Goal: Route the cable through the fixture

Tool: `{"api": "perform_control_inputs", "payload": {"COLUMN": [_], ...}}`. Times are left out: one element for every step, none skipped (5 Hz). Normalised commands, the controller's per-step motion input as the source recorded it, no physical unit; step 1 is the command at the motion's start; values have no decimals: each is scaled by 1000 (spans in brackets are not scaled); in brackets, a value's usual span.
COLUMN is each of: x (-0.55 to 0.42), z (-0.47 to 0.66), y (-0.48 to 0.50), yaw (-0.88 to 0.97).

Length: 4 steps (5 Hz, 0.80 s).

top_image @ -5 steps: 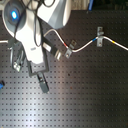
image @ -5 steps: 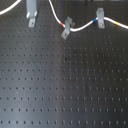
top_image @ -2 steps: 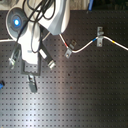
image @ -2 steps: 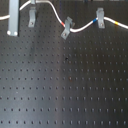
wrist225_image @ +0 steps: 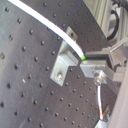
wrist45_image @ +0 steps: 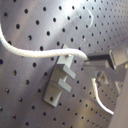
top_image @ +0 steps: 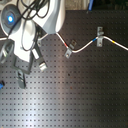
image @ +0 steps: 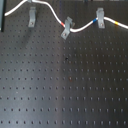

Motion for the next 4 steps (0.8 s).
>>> {"api": "perform_control_inputs", "payload": {"x": [-202, -120, -67, 2], "z": [95, 195, 216, 182], "y": [-351, -146, 40, 211], "yaw": [329, 394, 554, 586]}}
